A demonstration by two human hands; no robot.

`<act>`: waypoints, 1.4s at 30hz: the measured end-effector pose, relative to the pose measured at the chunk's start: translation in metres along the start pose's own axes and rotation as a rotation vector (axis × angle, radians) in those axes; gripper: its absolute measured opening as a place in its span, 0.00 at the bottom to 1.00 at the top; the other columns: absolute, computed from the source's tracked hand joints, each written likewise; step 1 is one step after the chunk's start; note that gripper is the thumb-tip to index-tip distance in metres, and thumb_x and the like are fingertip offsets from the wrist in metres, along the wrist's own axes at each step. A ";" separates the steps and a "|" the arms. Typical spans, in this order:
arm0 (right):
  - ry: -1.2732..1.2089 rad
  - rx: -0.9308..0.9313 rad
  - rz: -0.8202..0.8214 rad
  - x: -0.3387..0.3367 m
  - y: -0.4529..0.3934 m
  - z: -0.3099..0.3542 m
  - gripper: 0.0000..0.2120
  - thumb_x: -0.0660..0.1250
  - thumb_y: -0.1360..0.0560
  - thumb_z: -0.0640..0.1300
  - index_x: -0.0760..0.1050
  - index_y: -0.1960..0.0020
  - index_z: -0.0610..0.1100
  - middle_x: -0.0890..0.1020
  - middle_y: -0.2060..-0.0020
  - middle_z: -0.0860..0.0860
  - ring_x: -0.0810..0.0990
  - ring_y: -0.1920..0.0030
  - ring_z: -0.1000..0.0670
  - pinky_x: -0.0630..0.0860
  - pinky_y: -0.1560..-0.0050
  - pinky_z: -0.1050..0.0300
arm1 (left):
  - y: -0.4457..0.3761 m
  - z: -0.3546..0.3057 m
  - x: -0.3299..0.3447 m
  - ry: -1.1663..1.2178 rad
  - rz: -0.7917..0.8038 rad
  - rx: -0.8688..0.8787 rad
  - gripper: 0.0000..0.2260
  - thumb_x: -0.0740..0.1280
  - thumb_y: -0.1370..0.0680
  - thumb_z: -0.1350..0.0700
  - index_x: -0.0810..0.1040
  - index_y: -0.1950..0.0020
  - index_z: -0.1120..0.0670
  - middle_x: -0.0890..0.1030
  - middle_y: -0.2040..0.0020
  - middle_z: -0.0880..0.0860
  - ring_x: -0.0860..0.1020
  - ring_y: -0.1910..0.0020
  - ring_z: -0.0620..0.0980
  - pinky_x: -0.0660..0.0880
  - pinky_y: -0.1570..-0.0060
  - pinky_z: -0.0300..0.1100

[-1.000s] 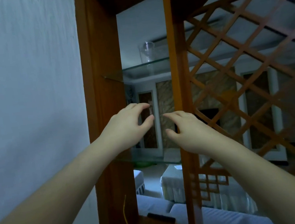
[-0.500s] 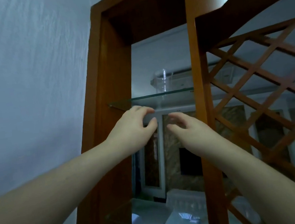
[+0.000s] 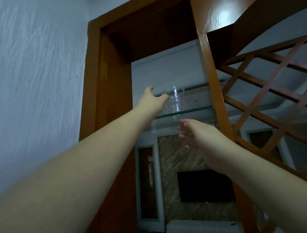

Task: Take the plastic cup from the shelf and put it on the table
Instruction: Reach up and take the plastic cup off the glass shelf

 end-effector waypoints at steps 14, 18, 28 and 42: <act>-0.388 0.114 0.019 -0.013 -0.001 -0.014 0.21 0.56 0.19 0.51 0.65 0.29 0.44 0.76 0.36 0.44 0.75 0.37 0.43 0.69 0.38 0.45 | -0.046 0.016 0.041 0.142 0.224 -0.102 0.38 0.73 0.30 0.40 0.58 0.25 0.45 0.69 0.28 0.59 0.75 0.38 0.58 0.72 0.46 0.51; -0.377 0.126 0.026 -0.010 0.002 -0.014 0.22 0.56 0.20 0.53 0.66 0.29 0.44 0.77 0.37 0.44 0.76 0.39 0.44 0.69 0.38 0.45 | -0.051 0.013 0.048 0.146 0.276 -0.070 0.34 0.75 0.31 0.43 0.65 0.29 0.47 0.75 0.33 0.57 0.78 0.44 0.54 0.75 0.43 0.53; -0.415 0.094 0.074 -0.007 0.013 0.002 0.25 0.55 0.20 0.54 0.63 0.26 0.44 0.75 0.34 0.43 0.76 0.38 0.44 0.72 0.43 0.47 | -0.052 0.003 0.030 0.245 0.198 -0.032 0.30 0.74 0.28 0.47 0.66 0.30 0.48 0.78 0.44 0.54 0.80 0.50 0.50 0.80 0.56 0.46; -0.686 0.064 0.069 0.041 0.041 -0.016 0.22 0.52 0.18 0.50 0.63 0.27 0.43 0.74 0.33 0.38 0.76 0.37 0.44 0.71 0.37 0.50 | 0.038 0.005 -0.036 0.256 0.270 0.118 0.28 0.72 0.26 0.47 0.66 0.28 0.49 0.74 0.39 0.53 0.80 0.46 0.50 0.81 0.49 0.47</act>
Point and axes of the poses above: each hand's wrist, its own y-axis away from the middle knuckle, its own x-axis out of the palm, z = x × y, the point moved 7 cm from there along -y, towards the middle knuckle
